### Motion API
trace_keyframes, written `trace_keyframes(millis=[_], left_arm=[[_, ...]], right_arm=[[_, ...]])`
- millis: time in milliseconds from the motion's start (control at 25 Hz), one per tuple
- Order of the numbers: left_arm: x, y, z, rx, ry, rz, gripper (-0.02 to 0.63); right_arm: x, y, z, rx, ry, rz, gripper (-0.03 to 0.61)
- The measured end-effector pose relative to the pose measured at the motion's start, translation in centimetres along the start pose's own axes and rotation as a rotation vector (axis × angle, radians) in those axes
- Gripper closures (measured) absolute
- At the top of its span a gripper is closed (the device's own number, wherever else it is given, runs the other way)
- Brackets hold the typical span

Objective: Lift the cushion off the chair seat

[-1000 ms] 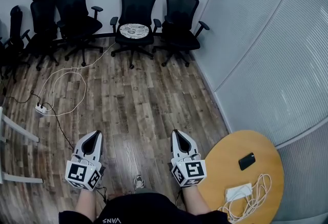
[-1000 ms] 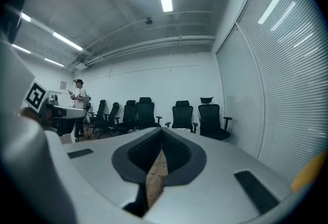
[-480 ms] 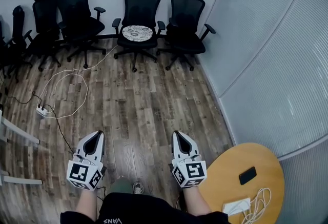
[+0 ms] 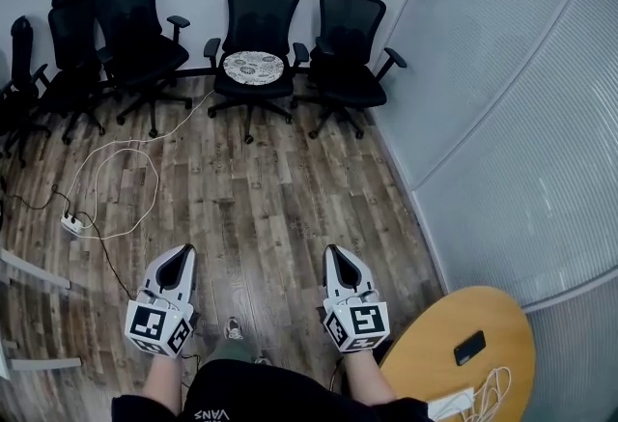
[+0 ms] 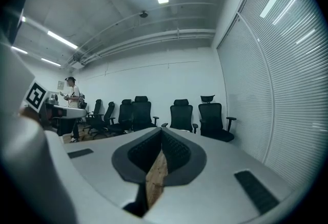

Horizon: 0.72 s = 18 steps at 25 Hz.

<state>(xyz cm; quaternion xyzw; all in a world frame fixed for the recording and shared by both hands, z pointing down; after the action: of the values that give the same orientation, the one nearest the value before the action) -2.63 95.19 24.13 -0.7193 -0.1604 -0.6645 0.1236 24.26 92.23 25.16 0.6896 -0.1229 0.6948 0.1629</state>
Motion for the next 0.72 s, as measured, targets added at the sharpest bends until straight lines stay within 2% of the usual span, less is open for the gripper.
trace_keyframes(millis=[360, 720], left_arm=[[-1.3, 5.5, -5.6, 0.034, 0.008, 0.006, 0.598], [-1.9, 9.2, -9.1, 0.054, 0.009, 0.015, 0.598]], right_arm=[[-1.3, 7.5, 0.0, 0.032, -0.005, 0.016, 0.561], [-1.5, 11.9, 0.3, 0.056, -0.008, 0.011, 0.561]])
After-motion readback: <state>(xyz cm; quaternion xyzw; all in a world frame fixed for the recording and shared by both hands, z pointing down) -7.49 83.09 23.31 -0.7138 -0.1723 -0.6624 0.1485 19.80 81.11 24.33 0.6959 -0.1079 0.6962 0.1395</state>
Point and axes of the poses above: the fingertips, and each gripper's own axes: y forward along the fingers, z to its right, x out of its underside, the point moved 1 cm from there along -y, backward along the fingers, and after that the axes turned 2 degrees about z, right-handed, at the moved point
